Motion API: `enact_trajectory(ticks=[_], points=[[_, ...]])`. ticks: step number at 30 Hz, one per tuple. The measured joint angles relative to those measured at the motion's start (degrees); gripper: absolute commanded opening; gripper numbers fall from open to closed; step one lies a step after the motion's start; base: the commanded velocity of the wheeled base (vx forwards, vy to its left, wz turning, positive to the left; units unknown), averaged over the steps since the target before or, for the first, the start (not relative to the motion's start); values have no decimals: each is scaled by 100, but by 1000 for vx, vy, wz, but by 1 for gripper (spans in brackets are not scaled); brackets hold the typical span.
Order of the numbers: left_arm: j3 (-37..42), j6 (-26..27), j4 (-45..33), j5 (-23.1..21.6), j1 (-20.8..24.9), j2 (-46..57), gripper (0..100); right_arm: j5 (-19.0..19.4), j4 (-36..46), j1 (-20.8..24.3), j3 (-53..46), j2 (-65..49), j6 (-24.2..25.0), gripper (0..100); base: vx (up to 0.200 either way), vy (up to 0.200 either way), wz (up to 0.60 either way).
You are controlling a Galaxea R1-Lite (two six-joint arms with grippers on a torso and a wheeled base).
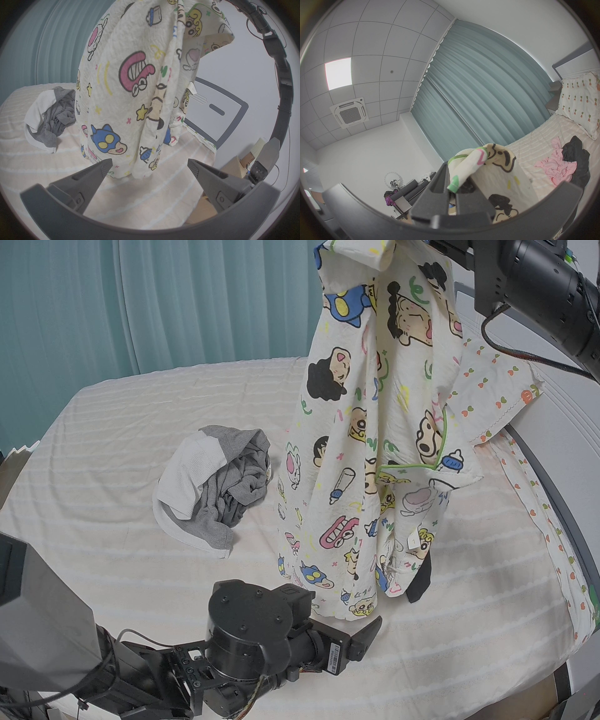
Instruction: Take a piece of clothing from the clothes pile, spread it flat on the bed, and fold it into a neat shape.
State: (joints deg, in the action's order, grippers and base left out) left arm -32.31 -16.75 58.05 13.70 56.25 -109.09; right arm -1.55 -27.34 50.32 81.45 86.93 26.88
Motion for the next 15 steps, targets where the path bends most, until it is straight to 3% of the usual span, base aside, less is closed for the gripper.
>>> enact_trajectory(ticks=[7,15], points=[[-157,35,542,-139,-156,-328,100,5,2,4,-2,-2,2,0,0,0,0],[-193,46,613,-1059,-443,-538,100,5,9,4,-30,0,7,0,0,0,0]])
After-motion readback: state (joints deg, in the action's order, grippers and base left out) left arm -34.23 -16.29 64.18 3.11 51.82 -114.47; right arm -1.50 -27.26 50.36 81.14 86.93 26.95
